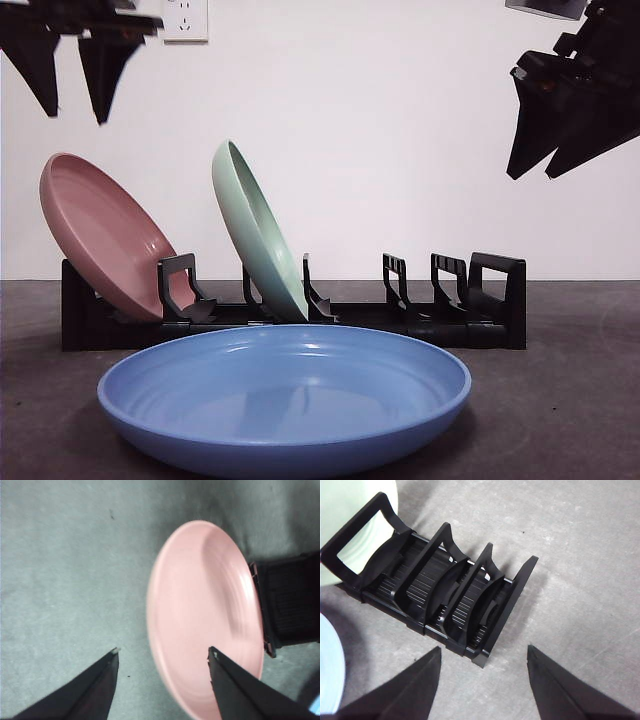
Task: Place the plate
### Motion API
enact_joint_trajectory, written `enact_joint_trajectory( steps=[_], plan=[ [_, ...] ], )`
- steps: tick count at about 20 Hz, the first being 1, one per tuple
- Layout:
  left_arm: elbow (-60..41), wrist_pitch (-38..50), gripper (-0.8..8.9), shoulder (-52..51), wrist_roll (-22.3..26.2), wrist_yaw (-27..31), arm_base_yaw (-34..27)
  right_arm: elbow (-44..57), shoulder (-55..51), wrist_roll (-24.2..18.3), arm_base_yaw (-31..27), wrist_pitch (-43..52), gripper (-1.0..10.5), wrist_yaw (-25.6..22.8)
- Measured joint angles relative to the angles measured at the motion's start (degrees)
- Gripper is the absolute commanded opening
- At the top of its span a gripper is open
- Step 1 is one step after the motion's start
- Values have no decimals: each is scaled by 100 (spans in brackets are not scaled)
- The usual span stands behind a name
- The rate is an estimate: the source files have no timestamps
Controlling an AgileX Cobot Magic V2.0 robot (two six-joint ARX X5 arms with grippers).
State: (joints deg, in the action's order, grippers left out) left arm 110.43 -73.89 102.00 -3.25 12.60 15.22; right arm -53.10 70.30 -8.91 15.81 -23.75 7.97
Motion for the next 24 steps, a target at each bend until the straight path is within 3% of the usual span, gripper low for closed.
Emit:
enact_joint_trajectory(
  steps=[9, 12, 24],
  plan=[
    [0, 11, 272, 501, 0, 267, 2, 0, 0, 20, -2, 0, 273, 0],
    [0, 72, 119, 505, 0, 267, 2, 0, 0, 20, 0, 0, 273, -2],
    [2, -35, 131, 507, 17, 566, -9, 0, 0, 44, 0, -15, 273, 0]
  ],
)
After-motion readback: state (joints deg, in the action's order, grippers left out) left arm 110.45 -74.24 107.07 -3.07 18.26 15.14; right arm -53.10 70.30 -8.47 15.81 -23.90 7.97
